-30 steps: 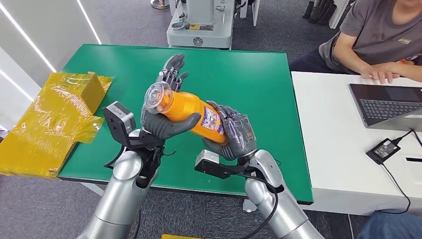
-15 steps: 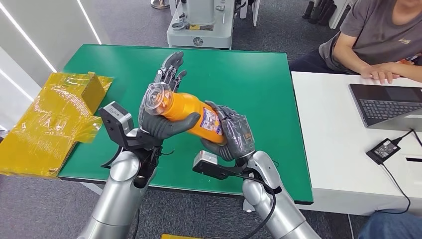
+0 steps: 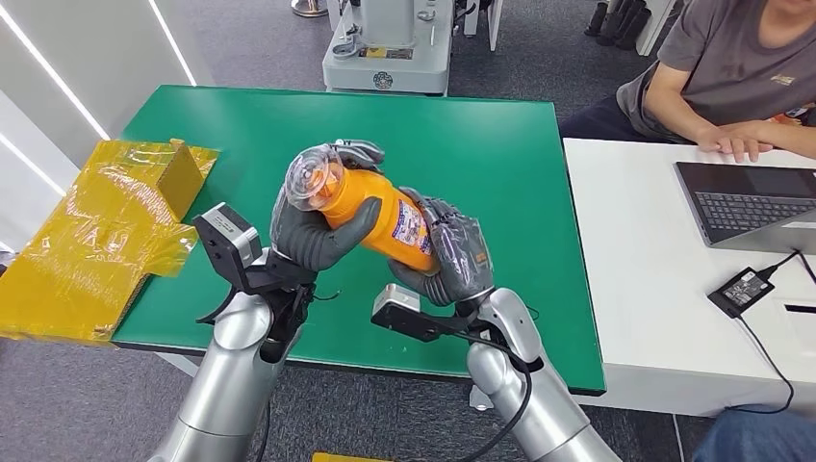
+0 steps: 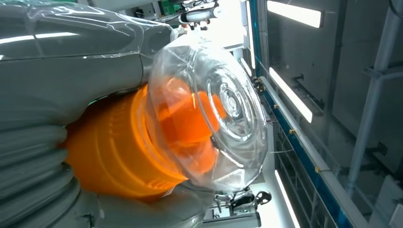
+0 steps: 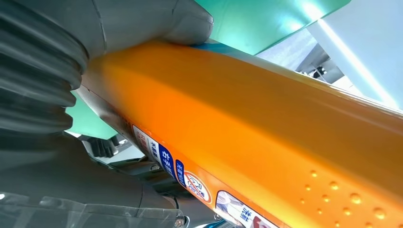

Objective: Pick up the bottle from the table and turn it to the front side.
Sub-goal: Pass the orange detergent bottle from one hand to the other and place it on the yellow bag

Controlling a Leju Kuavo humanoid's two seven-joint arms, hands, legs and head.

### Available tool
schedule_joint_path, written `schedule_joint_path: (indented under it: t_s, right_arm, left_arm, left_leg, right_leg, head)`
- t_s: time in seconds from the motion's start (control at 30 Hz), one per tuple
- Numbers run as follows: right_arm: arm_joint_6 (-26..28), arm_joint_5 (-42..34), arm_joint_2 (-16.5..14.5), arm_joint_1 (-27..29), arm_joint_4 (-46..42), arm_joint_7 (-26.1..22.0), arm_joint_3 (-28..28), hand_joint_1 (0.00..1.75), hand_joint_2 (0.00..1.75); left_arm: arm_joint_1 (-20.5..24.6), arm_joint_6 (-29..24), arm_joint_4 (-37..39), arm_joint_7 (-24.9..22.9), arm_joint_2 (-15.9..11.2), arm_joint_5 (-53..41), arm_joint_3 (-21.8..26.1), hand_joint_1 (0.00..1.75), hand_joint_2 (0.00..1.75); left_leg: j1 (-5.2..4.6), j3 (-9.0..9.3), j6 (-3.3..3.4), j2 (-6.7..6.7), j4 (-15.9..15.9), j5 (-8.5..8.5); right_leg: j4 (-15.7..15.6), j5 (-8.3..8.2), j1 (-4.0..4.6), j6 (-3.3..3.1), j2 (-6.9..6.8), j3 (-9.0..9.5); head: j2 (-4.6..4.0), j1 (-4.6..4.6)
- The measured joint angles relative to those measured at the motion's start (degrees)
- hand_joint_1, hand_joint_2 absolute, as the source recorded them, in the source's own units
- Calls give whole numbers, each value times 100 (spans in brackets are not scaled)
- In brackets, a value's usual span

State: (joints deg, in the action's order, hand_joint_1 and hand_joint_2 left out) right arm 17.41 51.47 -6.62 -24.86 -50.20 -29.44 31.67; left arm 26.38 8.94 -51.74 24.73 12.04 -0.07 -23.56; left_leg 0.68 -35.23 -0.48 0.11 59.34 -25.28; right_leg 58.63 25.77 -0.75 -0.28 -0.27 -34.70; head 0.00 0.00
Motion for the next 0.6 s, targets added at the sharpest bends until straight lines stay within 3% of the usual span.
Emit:
schedule_joint_path:
  t_s: [0.53,0.57,0.6]
  right_arm:
    - [93,-22,-28,-59,138,-19,2,170,175]
    - [108,-25,-28,-59,136,-17,0,141,175]
    - [121,-30,-28,-58,131,-16,-3,98,175]
  left_arm:
    - [-2,-18,0,48,44,-16,0,175,175]
    - [-3,-19,0,49,44,-18,0,175,175]
    - [-4,-20,0,50,44,-20,0,175,175]
  left_leg:
    - [0,-1,0,-1,0,0]
    - [0,-1,0,-1,0,0]
    - [0,-1,0,-1,0,0]
  right_leg:
    - [0,0,0,0,-1,0]
    - [0,0,0,0,-1,0]
    - [0,0,0,0,-1,0]
  head:
    - [0,0]
    - [0,0]
    - [0,0]
